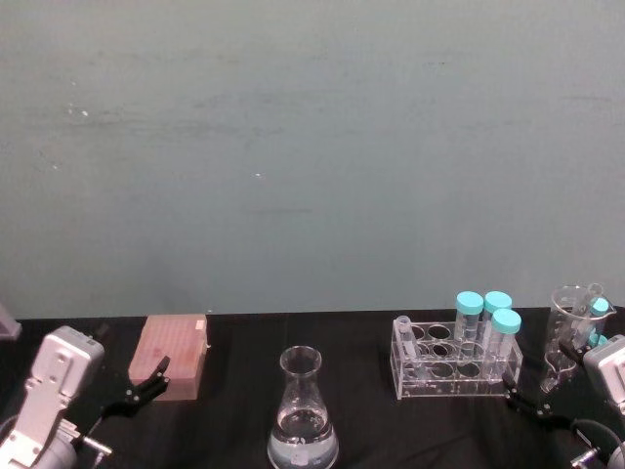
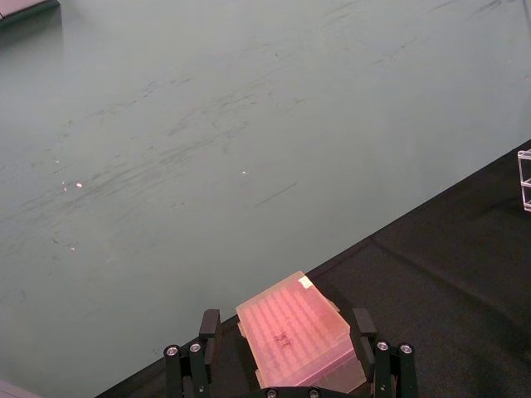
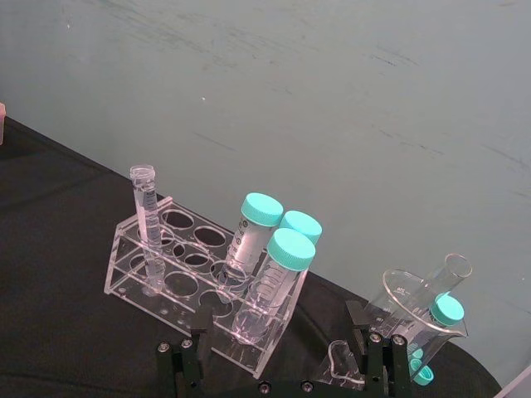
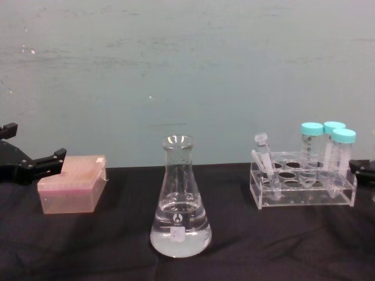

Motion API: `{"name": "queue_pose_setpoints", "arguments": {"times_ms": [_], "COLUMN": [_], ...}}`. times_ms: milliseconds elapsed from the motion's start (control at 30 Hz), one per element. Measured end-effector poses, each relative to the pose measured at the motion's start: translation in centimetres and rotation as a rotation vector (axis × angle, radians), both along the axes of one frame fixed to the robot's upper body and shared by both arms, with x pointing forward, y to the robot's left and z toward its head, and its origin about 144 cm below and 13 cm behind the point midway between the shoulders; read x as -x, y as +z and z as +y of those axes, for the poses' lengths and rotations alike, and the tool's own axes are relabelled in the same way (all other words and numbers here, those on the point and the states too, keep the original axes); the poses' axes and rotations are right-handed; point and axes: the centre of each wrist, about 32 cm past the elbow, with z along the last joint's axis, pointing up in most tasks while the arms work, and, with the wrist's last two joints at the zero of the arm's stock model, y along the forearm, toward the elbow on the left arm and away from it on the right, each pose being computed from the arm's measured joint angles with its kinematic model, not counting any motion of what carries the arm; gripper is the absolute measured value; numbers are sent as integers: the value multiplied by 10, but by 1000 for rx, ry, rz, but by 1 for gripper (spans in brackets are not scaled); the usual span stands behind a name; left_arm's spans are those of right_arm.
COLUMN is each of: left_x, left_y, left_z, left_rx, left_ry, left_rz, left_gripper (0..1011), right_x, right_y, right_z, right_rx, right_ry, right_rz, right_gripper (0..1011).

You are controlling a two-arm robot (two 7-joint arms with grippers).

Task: Pour the liquid from the test tube into the beaker using one hand.

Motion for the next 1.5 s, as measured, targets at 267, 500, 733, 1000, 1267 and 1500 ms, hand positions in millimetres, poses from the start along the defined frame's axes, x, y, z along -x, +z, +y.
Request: {"name": "queue_pose_setpoints", "arguments": {"times_ms": [267, 500, 733, 1000, 1267, 1500], "left_x": [0, 0, 0, 0, 0, 0], "left_y": [0, 0, 0, 0, 0, 0], "left_z": [0, 0, 0, 0, 0, 0], "left_rx": [0, 0, 0, 0, 0, 0], "left_ry": [0, 0, 0, 0, 0, 0], "left_rz": [0, 0, 0, 0, 0, 0], "left_gripper": [1000, 1000, 1000, 1000, 1000, 1000], "right_x": [0, 0, 0, 0, -10, -23], "right_y": [0, 0, 0, 0, 10, 21], "right_z": [0, 0, 0, 0, -4, -3], "right_rx": [0, 0, 0, 0, -11, -31], "right_ry": [0, 0, 0, 0, 26, 87], "right_rz": [0, 0, 0, 0, -18, -41], "right_gripper": [1000, 1000, 1000, 1000, 1000, 1000]}}
